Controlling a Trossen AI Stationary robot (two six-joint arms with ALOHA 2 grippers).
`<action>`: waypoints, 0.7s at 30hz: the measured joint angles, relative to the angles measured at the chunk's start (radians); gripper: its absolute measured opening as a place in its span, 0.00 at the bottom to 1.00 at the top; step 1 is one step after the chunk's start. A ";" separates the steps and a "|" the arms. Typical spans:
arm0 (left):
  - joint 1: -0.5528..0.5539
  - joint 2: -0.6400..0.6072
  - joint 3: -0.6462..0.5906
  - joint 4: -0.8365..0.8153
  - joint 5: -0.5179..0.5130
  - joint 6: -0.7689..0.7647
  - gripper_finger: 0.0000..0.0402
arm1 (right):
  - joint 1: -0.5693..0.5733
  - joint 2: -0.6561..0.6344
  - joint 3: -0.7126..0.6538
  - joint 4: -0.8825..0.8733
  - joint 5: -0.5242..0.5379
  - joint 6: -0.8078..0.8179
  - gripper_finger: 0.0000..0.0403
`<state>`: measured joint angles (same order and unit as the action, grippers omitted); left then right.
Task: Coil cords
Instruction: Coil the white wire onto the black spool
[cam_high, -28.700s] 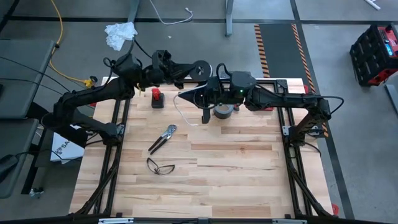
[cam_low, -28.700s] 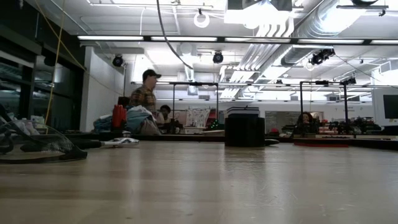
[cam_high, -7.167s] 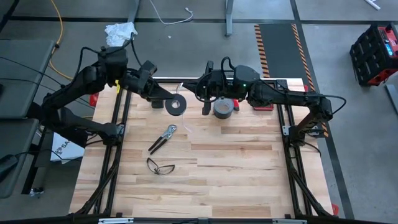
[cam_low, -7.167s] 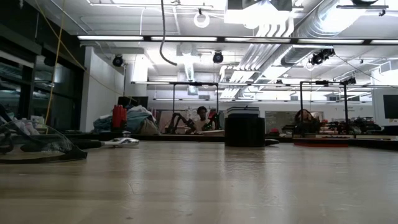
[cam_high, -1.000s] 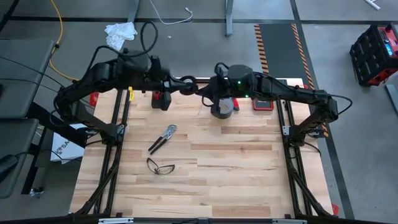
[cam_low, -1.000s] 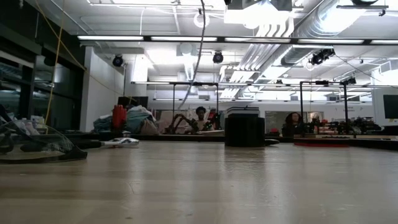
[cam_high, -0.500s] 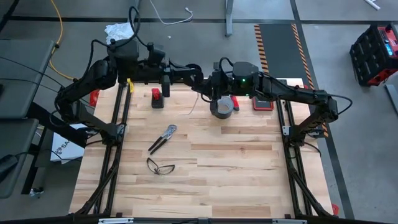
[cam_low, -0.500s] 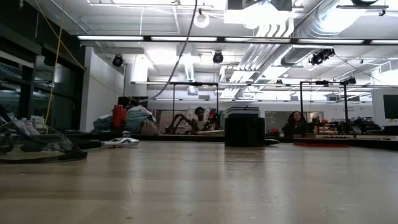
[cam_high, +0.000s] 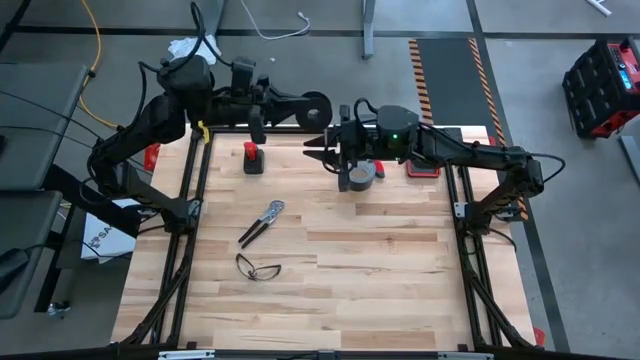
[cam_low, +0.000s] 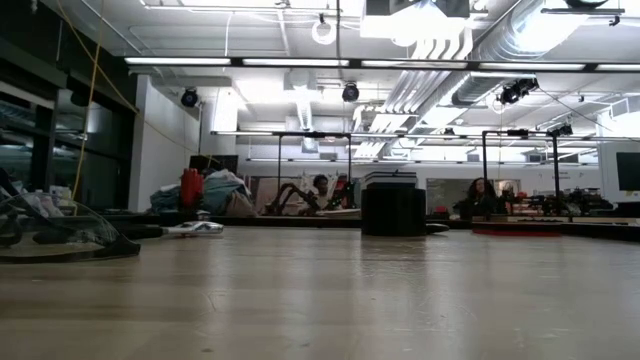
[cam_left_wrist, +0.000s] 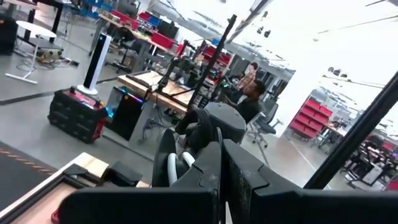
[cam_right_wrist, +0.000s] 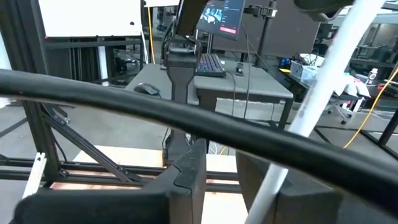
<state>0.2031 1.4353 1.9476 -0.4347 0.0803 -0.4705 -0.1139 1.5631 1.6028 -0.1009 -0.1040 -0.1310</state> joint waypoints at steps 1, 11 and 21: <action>0.000 0.000 0.000 0.007 0.002 -0.001 0.00 | 0.003 0.000 0.000 0.000 0.002 0.000 0.20; 0.037 -0.074 0.000 -0.079 0.052 -0.002 0.00 | 0.005 0.000 0.000 -0.036 0.005 0.000 0.21; 0.053 -0.177 0.001 -0.150 -0.019 -0.001 0.00 | 0.003 -0.001 0.000 -0.030 0.006 -0.004 0.21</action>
<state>0.2562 1.2583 1.9488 -0.5842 0.0609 -0.4713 -0.1112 1.5625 1.6028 -0.1312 -0.0984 -0.1351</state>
